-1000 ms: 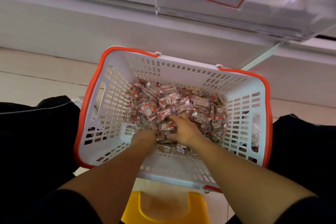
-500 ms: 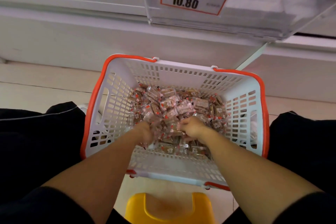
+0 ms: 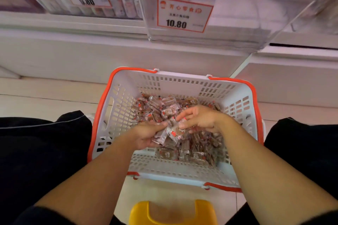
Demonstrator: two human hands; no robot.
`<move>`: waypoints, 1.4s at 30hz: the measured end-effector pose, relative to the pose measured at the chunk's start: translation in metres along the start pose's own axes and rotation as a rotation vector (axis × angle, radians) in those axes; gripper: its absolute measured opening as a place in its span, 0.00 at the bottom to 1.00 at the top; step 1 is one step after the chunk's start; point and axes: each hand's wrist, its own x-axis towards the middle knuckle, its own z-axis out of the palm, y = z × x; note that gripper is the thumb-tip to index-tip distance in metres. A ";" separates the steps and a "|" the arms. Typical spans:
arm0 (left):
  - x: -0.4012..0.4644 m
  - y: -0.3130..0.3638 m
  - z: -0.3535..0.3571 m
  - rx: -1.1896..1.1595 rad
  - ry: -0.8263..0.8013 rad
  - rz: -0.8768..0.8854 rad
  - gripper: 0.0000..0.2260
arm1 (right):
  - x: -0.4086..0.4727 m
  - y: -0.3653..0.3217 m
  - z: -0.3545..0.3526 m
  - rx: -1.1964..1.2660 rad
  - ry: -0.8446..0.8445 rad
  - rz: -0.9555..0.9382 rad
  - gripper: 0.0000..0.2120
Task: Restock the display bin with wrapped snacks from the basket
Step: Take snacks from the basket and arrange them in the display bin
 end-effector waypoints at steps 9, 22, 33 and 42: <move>-0.019 0.049 0.035 -0.256 -0.052 0.284 0.24 | -0.024 -0.026 0.019 0.021 0.333 -0.436 0.13; -0.042 0.068 0.052 -0.393 0.070 0.277 0.16 | -0.051 -0.055 0.032 -0.410 0.381 -0.512 0.35; -0.081 0.096 0.058 -0.536 0.188 0.468 0.14 | -0.076 -0.081 0.038 -0.626 0.582 -0.652 0.19; -0.114 0.089 0.094 -0.320 0.352 0.821 0.05 | -0.101 -0.089 0.056 -0.462 0.434 -0.592 0.40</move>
